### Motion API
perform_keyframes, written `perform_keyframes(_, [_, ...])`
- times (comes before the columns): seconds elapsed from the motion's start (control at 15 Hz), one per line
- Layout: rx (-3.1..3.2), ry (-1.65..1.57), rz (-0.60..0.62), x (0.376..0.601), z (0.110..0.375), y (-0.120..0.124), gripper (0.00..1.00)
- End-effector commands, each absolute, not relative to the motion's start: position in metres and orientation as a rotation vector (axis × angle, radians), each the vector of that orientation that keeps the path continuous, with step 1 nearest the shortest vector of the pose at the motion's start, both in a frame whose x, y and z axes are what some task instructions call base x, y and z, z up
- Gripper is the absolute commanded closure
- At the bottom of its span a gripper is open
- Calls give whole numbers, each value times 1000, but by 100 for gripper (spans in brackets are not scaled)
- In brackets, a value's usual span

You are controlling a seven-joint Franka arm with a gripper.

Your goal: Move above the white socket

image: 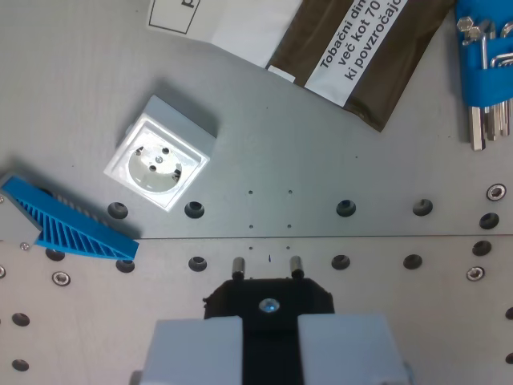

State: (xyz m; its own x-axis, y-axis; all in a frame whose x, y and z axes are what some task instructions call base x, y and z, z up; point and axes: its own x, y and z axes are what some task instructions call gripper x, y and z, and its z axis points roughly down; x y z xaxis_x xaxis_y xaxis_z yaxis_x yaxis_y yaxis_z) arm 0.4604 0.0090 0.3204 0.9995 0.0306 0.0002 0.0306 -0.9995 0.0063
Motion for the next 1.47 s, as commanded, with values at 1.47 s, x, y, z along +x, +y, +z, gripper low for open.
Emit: perform_keyframes(1.47, [3115,372,101,452,291,18,100])
